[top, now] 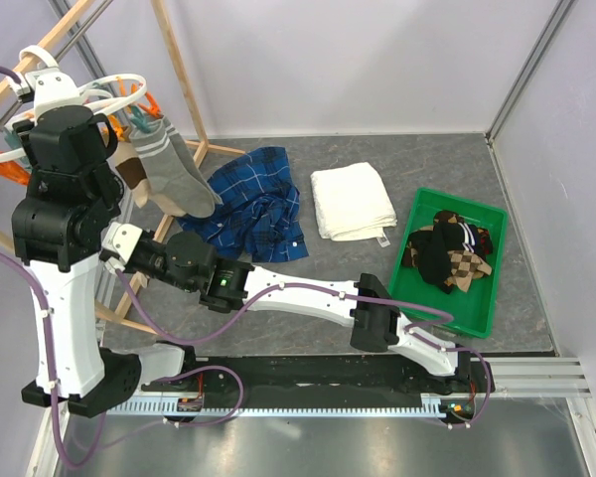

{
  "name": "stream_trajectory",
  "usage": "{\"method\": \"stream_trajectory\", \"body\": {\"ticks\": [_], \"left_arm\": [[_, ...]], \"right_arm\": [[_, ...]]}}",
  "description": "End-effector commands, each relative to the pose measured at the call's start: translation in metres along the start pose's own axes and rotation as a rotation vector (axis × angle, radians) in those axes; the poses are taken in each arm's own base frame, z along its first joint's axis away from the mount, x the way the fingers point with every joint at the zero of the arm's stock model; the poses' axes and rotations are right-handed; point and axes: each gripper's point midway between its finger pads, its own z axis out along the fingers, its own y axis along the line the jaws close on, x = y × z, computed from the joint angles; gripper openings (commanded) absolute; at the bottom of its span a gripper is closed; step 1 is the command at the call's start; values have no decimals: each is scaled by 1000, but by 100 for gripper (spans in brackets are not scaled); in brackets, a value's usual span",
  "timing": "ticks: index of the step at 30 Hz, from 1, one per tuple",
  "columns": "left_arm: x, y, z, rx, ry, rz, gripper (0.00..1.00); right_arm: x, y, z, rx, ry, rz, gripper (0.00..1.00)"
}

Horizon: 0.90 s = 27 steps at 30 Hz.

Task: Remove the socks clipped to the hanger
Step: Remove the sock from the hanger.

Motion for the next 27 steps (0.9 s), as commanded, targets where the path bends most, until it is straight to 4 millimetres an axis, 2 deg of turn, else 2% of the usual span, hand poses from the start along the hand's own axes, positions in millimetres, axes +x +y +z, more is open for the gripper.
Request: {"method": "stream_trajectory", "body": {"ticks": [1, 8, 11, 12, 17, 23, 25, 27], "left_arm": [[-7, 14, 3, -86, -17, 53, 49], [-7, 18, 8, -150, -15, 110, 35], [-12, 18, 8, -154, -29, 106, 24], [-13, 19, 8, -152, -34, 105, 15], [-16, 8, 9, -94, -52, 80, 2], [-22, -1, 3, 9, -90, -13, 2], [-25, -6, 0, 52, -104, -47, 2], [-28, -6, -5, 84, -118, -82, 2]], "right_arm": [[-43, -3, -4, -17, -79, 2, 0], [-38, 0, -3, -27, -75, -6, 0], [-37, 0, -3, -28, -76, -9, 0], [-36, 1, -3, -30, -79, -7, 0], [-35, 4, -2, -41, -86, 1, 0], [-22, -5, -10, -14, -41, 17, 0], [-17, -20, -16, 32, -20, 47, 0], [-12, -36, -31, 60, 14, 76, 0]]}}
